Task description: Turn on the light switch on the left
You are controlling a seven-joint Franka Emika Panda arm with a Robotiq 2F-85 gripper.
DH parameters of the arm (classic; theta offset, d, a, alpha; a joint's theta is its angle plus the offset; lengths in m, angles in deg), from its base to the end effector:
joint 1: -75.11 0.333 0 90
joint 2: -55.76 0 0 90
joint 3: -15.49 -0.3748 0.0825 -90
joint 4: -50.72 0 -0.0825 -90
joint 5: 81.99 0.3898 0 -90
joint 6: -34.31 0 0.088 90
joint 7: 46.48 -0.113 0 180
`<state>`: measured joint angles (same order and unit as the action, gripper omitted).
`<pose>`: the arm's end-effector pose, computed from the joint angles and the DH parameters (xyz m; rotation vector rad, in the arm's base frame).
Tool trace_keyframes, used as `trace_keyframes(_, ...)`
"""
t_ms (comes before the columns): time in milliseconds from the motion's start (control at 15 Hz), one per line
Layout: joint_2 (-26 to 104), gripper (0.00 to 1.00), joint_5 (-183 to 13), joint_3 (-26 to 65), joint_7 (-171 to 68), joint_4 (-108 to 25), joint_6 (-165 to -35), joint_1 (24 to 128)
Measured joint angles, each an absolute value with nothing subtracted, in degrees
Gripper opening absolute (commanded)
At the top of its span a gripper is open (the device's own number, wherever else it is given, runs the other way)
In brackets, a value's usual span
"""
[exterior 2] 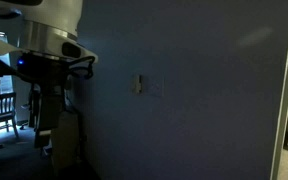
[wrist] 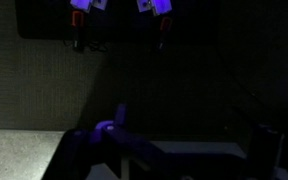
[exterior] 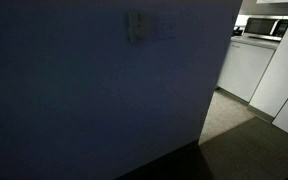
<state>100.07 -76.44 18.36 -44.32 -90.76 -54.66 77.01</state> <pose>0.2655 0.0021 0.5682 -2.9992 -0.0484 0.2122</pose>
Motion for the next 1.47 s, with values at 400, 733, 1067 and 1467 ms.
trace_keyframes(400,100.1,1.00,-76.5,18.2,-44.3,-90.8,-54.7,77.0)
trace_keyframes(733,100.1,1.00,-76.6,17.7,-44.3,-90.8,-54.7,77.0)
trace_keyframes(1067,99.1,1.00,-77.4,17.6,-42.7,-90.1,-54.7,77.0)
trace_keyframes(1467,92.5,1.00,-81.5,16.8,-37.5,-84.7,-54.7,78.0)
